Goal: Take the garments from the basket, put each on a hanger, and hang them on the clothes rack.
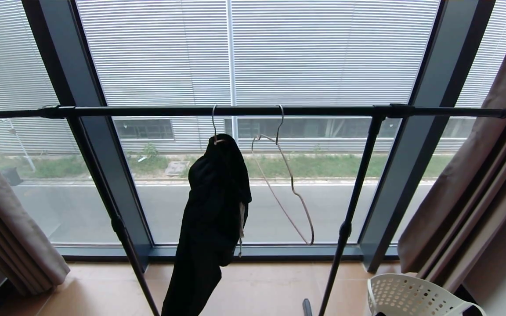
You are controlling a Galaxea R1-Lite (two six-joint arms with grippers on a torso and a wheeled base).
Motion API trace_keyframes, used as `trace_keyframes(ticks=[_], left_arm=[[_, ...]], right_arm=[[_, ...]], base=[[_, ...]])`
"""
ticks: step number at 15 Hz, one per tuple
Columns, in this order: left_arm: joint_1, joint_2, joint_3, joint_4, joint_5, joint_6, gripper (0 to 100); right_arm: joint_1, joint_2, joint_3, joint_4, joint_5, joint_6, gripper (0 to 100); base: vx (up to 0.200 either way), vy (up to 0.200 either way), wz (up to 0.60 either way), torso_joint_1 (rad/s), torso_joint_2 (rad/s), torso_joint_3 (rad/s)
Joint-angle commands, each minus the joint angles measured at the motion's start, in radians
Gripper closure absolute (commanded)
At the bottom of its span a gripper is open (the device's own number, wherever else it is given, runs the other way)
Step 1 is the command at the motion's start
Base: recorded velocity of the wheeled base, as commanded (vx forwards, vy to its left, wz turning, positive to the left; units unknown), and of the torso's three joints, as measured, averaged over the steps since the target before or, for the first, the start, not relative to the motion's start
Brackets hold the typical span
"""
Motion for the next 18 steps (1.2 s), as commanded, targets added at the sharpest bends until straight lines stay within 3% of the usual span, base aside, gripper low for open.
trace_keyframes(ticks=[1,18], left_arm=[[0.000,0.001,0.000,0.000,0.000,0.000,0],[0.000,-0.001,0.000,0.000,0.001,-0.005,0]], right_arm=[[-0.002,-0.009,0.000,0.000,-0.001,0.001,0],[-0.002,-0.009,0.000,0.000,-0.001,0.001,0]], base=[[0.000,0.000,0.00,-0.183,0.45,0.276],[0.000,0.000,0.00,-0.164,0.52,0.349]])
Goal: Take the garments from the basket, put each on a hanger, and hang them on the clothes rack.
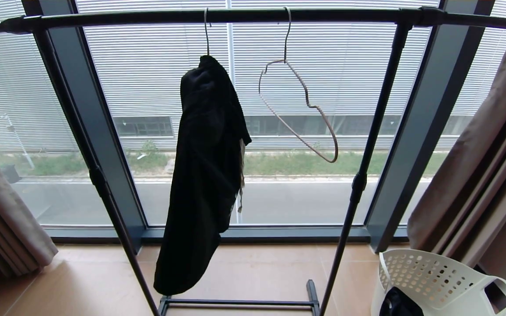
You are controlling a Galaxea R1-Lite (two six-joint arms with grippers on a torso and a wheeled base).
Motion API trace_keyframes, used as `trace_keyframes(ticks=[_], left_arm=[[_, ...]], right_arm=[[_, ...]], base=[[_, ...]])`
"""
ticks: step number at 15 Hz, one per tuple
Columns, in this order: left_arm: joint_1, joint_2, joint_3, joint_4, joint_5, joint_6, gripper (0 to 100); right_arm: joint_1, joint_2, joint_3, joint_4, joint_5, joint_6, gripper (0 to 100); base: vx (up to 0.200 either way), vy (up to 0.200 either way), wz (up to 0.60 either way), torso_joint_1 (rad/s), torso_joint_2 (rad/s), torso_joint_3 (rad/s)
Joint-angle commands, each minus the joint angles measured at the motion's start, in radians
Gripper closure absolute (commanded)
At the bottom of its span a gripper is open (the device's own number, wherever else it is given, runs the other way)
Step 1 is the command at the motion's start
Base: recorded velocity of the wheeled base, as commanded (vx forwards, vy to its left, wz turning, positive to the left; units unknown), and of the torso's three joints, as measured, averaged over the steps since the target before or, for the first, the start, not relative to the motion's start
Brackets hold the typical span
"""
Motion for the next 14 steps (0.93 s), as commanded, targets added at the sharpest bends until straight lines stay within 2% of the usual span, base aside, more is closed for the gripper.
trace_keyframes(ticks=[1,5,8,12,14], left_arm=[[0.000,-0.001,0.000,0.000,0.000,0.000,0],[0.000,0.001,0.000,0.000,0.000,0.000,0],[0.000,-0.001,0.000,0.000,0.000,0.000,0],[0.000,-0.001,0.000,0.000,0.000,0.000,0],[0.000,0.001,0.000,0.000,0.000,0.000,0]], right_arm=[[0.000,0.001,0.000,0.001,0.000,0.000,0],[0.000,0.001,0.000,0.001,0.000,0.001,0],[0.000,0.001,0.000,0.001,0.000,0.000,0],[0.000,0.001,0.000,0.001,0.000,0.000,0],[0.000,0.001,0.000,0.001,0.000,0.000,0]], base=[[0.000,0.000,0.00,-0.090,0.48,0.378],[0.000,0.000,0.00,-0.055,0.45,0.389],[0.000,0.000,0.00,-0.020,0.16,0.139],[0.000,0.000,0.00,-0.003,0.02,0.014],[0.000,0.000,-0.60,0.000,0.00,0.007]])
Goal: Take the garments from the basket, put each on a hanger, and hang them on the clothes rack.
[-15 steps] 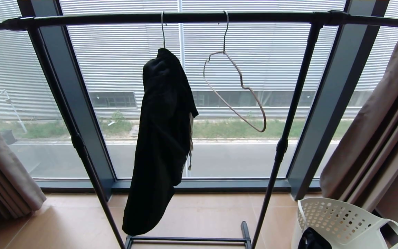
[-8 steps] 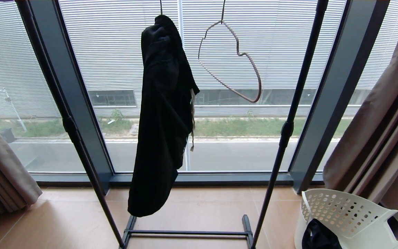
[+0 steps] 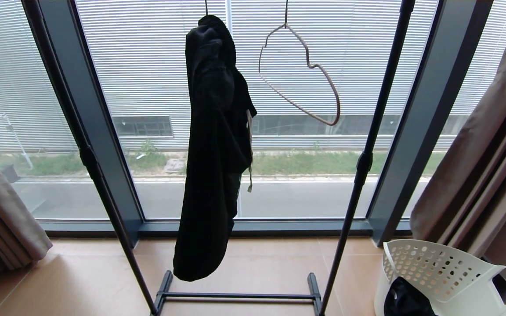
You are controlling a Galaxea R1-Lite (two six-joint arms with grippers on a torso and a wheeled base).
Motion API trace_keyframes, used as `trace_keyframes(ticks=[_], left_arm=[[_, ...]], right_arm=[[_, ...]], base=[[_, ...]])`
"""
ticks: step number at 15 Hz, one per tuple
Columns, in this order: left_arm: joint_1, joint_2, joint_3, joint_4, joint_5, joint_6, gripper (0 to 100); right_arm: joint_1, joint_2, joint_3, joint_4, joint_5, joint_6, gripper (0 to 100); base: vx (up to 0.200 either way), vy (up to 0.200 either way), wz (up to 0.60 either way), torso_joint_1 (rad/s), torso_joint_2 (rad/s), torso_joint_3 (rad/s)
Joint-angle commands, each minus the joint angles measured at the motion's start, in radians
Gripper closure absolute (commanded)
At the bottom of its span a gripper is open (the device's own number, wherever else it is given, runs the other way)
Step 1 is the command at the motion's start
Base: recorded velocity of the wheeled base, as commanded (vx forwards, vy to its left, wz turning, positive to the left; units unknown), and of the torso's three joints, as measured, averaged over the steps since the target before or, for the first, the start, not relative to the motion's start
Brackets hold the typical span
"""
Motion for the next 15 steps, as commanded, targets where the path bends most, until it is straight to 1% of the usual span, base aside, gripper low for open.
trace_keyframes(ticks=[1,8,15], left_arm=[[0.000,0.001,0.000,0.000,0.000,0.000,0],[0.000,-0.001,0.000,0.000,0.000,0.000,0],[0.000,-0.001,0.000,0.000,0.000,0.002,0]], right_arm=[[0.000,0.001,0.000,0.000,-0.001,0.000,0],[0.000,0.001,0.000,0.000,-0.001,0.000,0],[0.000,0.001,0.000,0.000,-0.001,0.000,0]], base=[[0.000,0.000,-0.60,-0.002,0.01,0.002],[0.000,0.000,-0.60,0.002,0.00,0.002],[0.000,0.000,0.00,0.000,0.00,0.000]])
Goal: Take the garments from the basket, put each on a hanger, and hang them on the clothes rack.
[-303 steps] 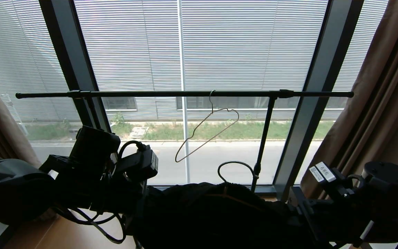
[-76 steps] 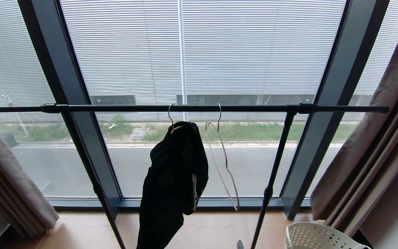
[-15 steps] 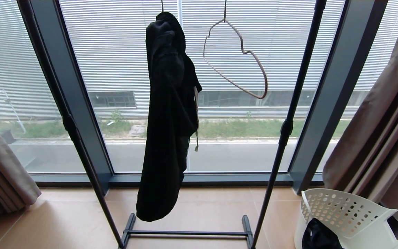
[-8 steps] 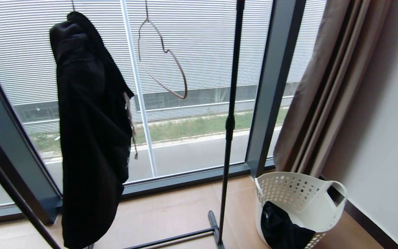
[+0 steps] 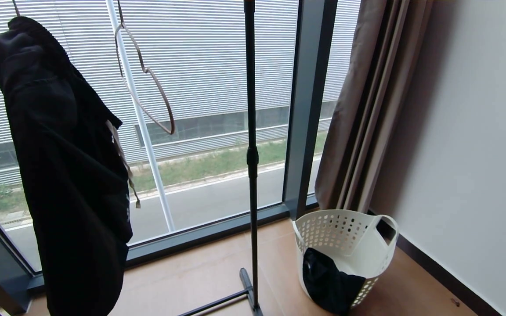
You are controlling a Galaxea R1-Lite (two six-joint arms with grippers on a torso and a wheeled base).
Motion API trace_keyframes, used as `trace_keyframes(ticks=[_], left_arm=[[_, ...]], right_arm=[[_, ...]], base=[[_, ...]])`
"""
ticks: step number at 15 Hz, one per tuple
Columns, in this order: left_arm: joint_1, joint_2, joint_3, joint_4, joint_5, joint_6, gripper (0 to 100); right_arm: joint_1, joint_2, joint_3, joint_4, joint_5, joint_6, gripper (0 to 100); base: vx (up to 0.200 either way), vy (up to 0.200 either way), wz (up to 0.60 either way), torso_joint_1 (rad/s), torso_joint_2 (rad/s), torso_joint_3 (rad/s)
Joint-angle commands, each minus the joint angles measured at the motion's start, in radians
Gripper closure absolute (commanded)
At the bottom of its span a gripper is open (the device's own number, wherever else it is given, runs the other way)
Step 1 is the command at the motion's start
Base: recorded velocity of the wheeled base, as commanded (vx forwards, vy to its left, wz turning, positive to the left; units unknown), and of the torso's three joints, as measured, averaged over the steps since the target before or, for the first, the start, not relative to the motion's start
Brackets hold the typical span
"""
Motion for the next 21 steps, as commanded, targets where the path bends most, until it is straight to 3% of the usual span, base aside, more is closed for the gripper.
trace_keyframes(ticks=[1,10,21], left_arm=[[0.000,-0.001,0.000,0.000,0.000,0.000,0],[0.000,-0.001,0.000,0.000,0.000,0.000,0],[0.000,-0.001,0.000,0.000,-0.001,0.000,0]], right_arm=[[0.000,0.001,0.000,0.000,0.000,0.000,0],[0.000,0.001,0.000,0.000,0.000,0.000,0],[0.000,0.001,0.000,0.000,0.000,0.000,0]], base=[[0.000,-0.200,0.00,0.007,0.00,0.007],[0.000,-0.200,0.00,0.001,0.00,0.002],[0.000,0.000,0.00,0.000,0.00,0.000]])
